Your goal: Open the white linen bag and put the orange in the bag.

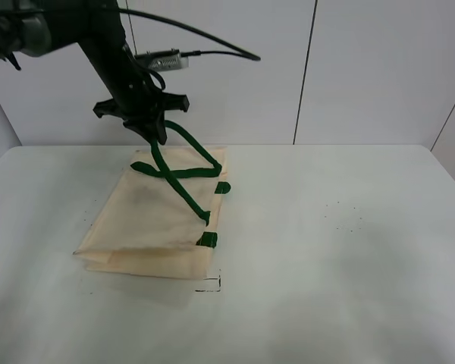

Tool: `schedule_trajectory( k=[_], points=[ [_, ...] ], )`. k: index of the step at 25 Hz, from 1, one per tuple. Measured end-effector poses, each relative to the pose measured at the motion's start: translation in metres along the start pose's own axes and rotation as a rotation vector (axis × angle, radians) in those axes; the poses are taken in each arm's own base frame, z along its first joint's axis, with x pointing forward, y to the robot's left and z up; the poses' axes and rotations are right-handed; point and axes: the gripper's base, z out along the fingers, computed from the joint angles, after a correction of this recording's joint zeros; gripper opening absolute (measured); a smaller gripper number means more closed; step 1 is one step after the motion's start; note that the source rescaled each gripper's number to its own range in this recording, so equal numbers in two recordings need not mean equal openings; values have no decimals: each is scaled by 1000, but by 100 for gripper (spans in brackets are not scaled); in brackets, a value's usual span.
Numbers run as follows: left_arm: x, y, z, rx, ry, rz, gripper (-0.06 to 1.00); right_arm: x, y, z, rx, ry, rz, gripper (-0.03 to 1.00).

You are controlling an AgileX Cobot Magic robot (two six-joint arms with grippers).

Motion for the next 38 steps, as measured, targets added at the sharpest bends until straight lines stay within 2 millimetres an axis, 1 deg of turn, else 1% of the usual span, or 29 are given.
schedule_trajectory(
  k=[2, 4, 5, 7, 8, 12, 14, 17, 22, 27, 30, 31, 34, 38],
  points=[
    [1, 1, 12, -4, 20, 0, 48, 0, 0, 0, 0, 0, 0, 100],
    [2, 2, 17, -8, 20, 0, 76, 0, 0, 0, 0, 0, 0, 100],
    [2, 3, 18, -18, 19, 4, 85, 0, 0, 0, 0, 0, 0, 100],
    [2, 7, 19, -53, 11, 13, 94, 0, 0, 0, 0, 0, 0, 100],
    [2, 9, 19, -79, 10, 14, 96, 0, 0, 0, 0, 0, 0, 100],
    [1, 18, 18, -178, 1, 6, 100, 0, 0, 0, 0, 0, 0, 100],
    [1, 23, 18, -193, 7, -6, 100, 0, 0, 0, 0, 0, 0, 100],
    [0, 37, 21, -196, 20, -41, 100, 0, 0, 0, 0, 0, 0, 100],
    [0, 80, 21, -202, 46, -119, 100, 0, 0, 0, 0, 0, 0, 100],
    [5, 125, 14, -222, 81, -214, 100, 0, 0, 0, 0, 0, 1, 100],
    [9, 142, 11, -231, 99, -251, 100, 0, 0, 0, 0, 0, 2, 100],
    [11, 144, 10, -233, 101, -256, 100, 0, 0, 0, 0, 0, 2, 100],
    [21, 142, 5, -230, 120, -249, 100, 0, 0, 0, 0, 0, 3, 100],
    [49, 136, -10, -230, 169, -241, 100, 0, 0, 0, 0, 0, 3, 100]
  ],
)
